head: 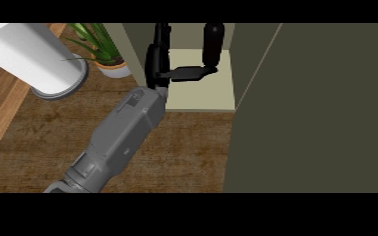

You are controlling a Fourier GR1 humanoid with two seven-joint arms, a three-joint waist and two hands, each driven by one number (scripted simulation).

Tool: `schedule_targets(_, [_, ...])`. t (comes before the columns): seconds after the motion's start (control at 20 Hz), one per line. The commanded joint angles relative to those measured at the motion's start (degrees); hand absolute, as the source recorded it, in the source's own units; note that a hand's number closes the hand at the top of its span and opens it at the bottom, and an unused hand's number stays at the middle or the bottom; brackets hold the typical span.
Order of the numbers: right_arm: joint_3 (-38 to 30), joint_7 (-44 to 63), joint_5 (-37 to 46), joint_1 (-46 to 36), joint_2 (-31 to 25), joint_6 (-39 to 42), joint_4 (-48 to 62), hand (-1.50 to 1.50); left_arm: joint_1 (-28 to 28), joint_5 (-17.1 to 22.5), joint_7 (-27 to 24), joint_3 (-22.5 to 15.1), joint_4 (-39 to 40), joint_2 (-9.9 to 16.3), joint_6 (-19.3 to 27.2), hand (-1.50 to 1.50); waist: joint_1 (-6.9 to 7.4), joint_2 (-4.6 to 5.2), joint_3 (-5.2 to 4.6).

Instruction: Pick up the wine, place it into the cabinet and close the cabinet

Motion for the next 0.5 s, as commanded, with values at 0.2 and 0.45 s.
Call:
schedule_targets(0.2, [-1.0,3.6,-2.5,3.4,-2.5,0.0,-12.6,-1.50,14.7,-1.6,4.3,-5.7,-20.7,2.0,0.8,-1.50,-0.08,0.03,0.03])
schedule_targets(0.45, [0.1,3.9,-1.0,3.0,-2.4,-0.9,-11.9,-1.50,24.7,-3.6,7.9,-9.7,-35.7,4.2,5.2,-1.50,-0.16,0.20,0.03])
